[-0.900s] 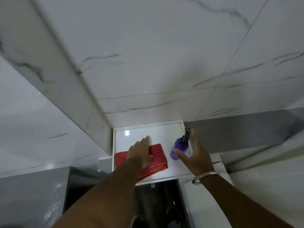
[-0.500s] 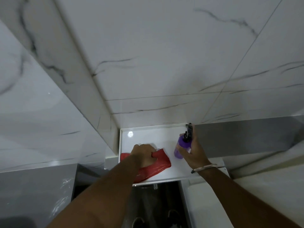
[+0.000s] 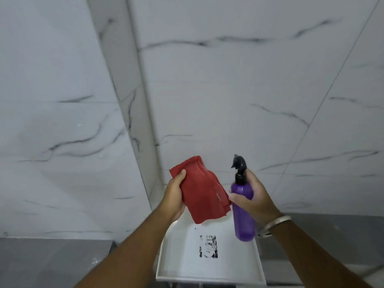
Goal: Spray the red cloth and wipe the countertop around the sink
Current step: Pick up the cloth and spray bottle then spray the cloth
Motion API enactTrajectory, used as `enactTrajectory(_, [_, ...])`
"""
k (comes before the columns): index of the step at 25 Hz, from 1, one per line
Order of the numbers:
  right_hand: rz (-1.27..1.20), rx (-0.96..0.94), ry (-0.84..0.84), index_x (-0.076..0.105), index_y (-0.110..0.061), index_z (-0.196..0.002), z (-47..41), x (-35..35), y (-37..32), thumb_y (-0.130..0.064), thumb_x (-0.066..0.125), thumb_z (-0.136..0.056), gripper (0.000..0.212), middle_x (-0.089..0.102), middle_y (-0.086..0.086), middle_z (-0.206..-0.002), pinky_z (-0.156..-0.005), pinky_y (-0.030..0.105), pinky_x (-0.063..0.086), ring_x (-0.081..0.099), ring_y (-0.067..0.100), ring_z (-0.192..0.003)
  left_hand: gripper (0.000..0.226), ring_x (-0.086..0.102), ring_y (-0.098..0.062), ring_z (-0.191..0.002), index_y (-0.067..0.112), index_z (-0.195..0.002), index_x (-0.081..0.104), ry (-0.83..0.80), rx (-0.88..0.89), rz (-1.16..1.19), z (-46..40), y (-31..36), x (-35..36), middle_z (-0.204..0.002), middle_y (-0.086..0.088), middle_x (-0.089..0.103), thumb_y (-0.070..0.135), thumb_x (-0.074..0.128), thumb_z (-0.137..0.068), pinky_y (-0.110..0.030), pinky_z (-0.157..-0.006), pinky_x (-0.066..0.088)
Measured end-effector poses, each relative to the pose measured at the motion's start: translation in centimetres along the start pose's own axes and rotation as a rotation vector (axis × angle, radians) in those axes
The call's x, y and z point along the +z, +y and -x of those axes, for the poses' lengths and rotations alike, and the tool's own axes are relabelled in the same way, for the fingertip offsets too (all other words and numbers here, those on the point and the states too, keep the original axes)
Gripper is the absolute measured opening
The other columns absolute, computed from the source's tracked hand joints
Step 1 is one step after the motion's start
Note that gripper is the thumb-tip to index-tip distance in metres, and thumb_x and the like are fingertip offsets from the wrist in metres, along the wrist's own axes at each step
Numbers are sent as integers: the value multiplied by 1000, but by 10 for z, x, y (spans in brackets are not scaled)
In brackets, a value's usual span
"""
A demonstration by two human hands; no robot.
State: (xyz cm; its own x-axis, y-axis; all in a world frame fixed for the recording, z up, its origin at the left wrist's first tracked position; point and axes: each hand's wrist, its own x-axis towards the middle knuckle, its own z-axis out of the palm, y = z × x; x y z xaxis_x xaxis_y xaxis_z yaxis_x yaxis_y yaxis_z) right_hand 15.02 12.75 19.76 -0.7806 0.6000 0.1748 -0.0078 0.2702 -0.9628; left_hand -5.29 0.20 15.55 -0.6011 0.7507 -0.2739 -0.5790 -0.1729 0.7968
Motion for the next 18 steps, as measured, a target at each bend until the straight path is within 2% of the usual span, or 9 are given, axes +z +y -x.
enactTrajectory(3, [23, -14, -116, 61, -38, -120, -14, 8, -18, -22, 74, -73, 52, 73, -14, -87, -74, 22, 53, 70, 7, -79, 47, 69, -29, -112, 7, -125, 66, -31, -49, 20, -7, 30, 19, -121, -17, 72, 43, 50, -100, -43, -95, 52])
enactTrajectory(5, [50, 12, -192, 63, -44, -113, -22, 15, -25, -26, 74, -72, 46, 74, -13, -88, -72, 23, 55, 70, 7, -74, 51, 69, -33, -111, 4, -124, 67, -84, -62, 32, -5, 45, 27, -122, -21, 70, 44, 47, -100, -44, -89, 55])
enactTrajectory(8, [27, 58, -261, 65, -31, -102, -31, 22, -31, -25, 72, -71, 33, 72, 4, -88, -68, 38, 60, 67, 18, -63, 54, 71, -36, -104, 0, -118, 70, -164, -92, 82, -1, 58, 32, -120, -24, 70, 44, 44, -100, -43, -76, 61])
enactTrajectory(11, [-28, 105, -280, 65, -34, -105, -34, 26, -30, -23, 71, -71, 36, 72, -3, -77, -64, 33, 58, 67, 21, -62, 55, 72, -36, -101, 0, -113, 73, -205, -94, 101, 2, 67, 29, -116, -23, 71, 44, 41, -101, -44, -75, 61])
enactTrajectory(13, [-11, 107, -303, 65, -36, -104, -32, 25, -23, -21, 70, -71, 36, 71, -7, -74, -63, 30, 58, 67, 20, -62, 53, 72, -36, -101, 0, -113, 73, -206, -98, 126, 3, 73, 29, -115, -23, 72, 42, 43, -100, -45, -78, 61])
enactTrajectory(18, [-55, 185, -321, 63, -40, -110, -19, 17, 1, -20, 71, -72, 44, 69, 9, -75, -67, 38, 57, 68, 29, -66, 52, 68, -35, -105, 0, -128, 63, -172, -94, 103, 2, 80, 30, -117, -21, 70, 39, 48, -98, -48, -97, 49])
